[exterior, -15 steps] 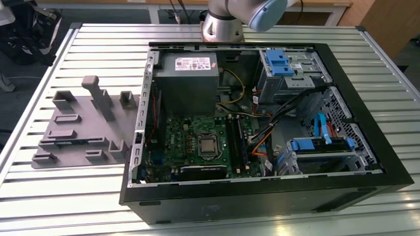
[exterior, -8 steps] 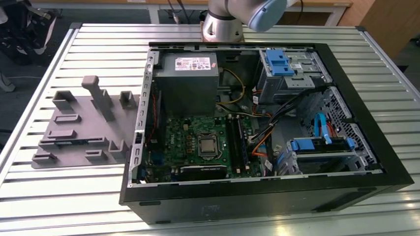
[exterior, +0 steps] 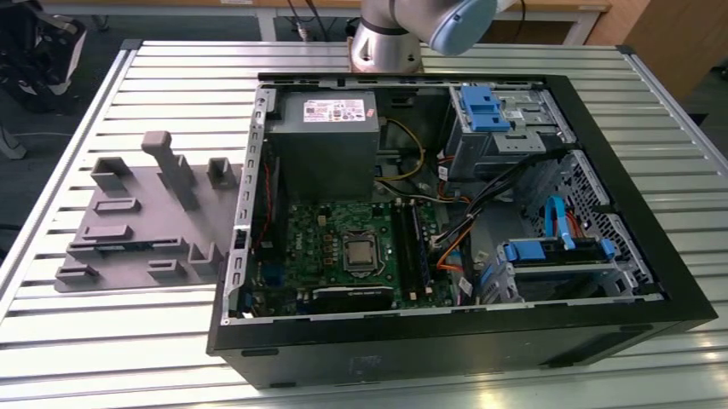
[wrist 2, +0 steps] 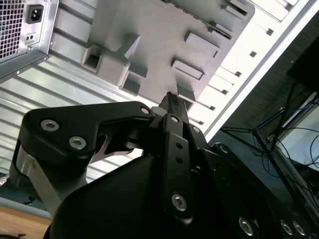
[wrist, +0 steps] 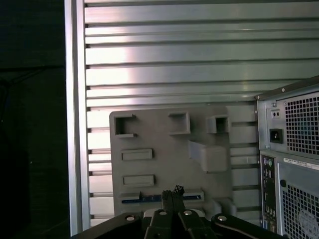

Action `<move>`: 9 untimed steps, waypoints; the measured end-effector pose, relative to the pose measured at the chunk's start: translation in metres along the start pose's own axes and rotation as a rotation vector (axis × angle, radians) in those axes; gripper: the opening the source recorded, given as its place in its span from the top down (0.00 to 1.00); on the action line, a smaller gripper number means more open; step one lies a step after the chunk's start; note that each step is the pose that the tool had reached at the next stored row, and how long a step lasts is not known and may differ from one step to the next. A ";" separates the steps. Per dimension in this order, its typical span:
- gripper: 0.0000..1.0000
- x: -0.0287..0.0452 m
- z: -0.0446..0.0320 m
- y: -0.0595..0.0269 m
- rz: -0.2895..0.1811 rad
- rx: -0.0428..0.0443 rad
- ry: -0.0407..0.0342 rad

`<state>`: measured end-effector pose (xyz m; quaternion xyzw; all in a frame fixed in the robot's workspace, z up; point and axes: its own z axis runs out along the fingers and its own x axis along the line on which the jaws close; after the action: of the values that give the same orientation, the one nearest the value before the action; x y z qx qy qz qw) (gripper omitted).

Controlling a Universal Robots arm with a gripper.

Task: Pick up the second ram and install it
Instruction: 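Reach for the second ram, then pick up the second ram and move it above second insertion slot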

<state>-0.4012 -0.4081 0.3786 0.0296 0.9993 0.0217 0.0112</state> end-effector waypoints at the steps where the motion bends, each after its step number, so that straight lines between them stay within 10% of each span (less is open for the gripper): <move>1: 0.89 0.0001 0.0000 0.0000 0.000 0.0000 0.0000; 9: 0.89 0.0006 0.0000 0.0000 0.000 0.0000 0.0000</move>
<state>-0.4019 -0.4081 0.3786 0.0295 0.9993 0.0217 0.0112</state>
